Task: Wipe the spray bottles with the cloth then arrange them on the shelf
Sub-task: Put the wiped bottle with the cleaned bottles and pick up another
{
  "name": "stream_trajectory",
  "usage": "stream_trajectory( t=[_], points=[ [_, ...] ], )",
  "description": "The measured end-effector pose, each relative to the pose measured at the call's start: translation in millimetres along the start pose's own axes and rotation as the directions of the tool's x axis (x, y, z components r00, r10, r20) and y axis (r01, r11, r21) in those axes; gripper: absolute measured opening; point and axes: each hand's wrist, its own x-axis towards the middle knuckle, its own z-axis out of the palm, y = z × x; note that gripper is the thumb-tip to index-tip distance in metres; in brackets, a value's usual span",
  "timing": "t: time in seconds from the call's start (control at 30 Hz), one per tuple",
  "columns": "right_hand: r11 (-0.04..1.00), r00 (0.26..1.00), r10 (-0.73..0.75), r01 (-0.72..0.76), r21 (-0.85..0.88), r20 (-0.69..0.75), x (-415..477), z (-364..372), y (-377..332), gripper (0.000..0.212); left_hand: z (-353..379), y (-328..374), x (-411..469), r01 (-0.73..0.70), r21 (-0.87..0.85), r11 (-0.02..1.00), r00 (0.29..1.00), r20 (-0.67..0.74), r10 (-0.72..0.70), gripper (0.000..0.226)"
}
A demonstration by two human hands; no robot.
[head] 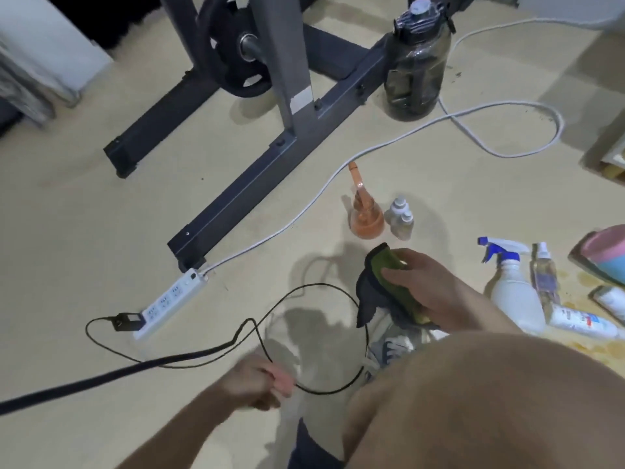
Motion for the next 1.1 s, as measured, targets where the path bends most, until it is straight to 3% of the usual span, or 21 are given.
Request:
stream_trajectory(
  t=[0.07,0.17,0.37,0.47,0.53,0.67,0.73,0.8,0.9,1.03,1.1],
  points=[
    [0.998,1.0,0.016,-0.017,-0.064,-0.02,4.6,10.8,8.0,0.017,27.2,11.3,9.2,-0.129,-0.224,0.966,0.992,-0.028,0.126,0.035],
    [0.974,0.996,0.011,-0.03,-0.226,-0.084,11.2,20.5,22.9,0.014,37.8,34.8,28.5,-0.239,-0.391,0.889,0.971,-0.087,0.223,0.027],
    [0.972,1.0,0.007,-0.009,-0.235,-0.007,12.4,43.4,18.3,0.015,28.6,63.9,24.8,-0.336,-0.241,0.911,0.941,-0.13,0.313,0.031],
    [0.983,0.999,-0.013,0.022,-0.181,0.051,13.4,50.3,9.0,0.035,22.7,79.1,14.4,-0.382,-0.324,0.865,0.912,0.021,0.41,0.016],
    [0.981,0.998,-0.056,0.058,-0.187,0.016,19.3,50.2,1.8,0.035,18.2,86.5,10.9,-0.425,-0.387,0.818,0.868,0.083,0.49,0.024],
    [0.984,0.983,-0.147,0.134,-0.119,-0.108,24.0,48.8,-16.8,0.04,6.7,106.9,7.8,-0.459,-0.509,0.728,0.844,0.007,0.537,0.022],
    [0.981,0.97,-0.164,0.14,-0.135,-0.181,17.8,47.4,-33.9,0.042,3.3,125.5,-0.8,-0.503,-0.475,0.722,0.839,-0.067,0.54,0.029],
    [0.982,0.954,-0.125,0.079,-0.173,-0.273,8.8,45.4,-51.8,0.061,1.8,144.9,-17.2,-0.582,-0.395,0.711,0.8,-0.12,0.588,0.032],
    [0.961,0.905,-0.196,0.101,-0.258,-0.378,-9.0,42.3,-62.2,0.05,-5.7,167.9,-44.4,-0.661,-0.265,0.702,0.742,-0.09,0.664,0.031],
    [0.841,0.907,-0.357,0.209,-0.498,-0.222,-48.0,29.2,-63.4,0.022,-23.1,186.5,-81.8,-0.703,-0.07,0.708,0.708,0.018,0.706,0.03],
    [0.754,0.867,-0.461,0.271,-0.598,-0.189,-75.2,22.7,-75.1,0.029,-30.8,196.4,-108.6,-0.738,0.061,0.672,0.674,0.053,0.736,0.024]
  ],
)
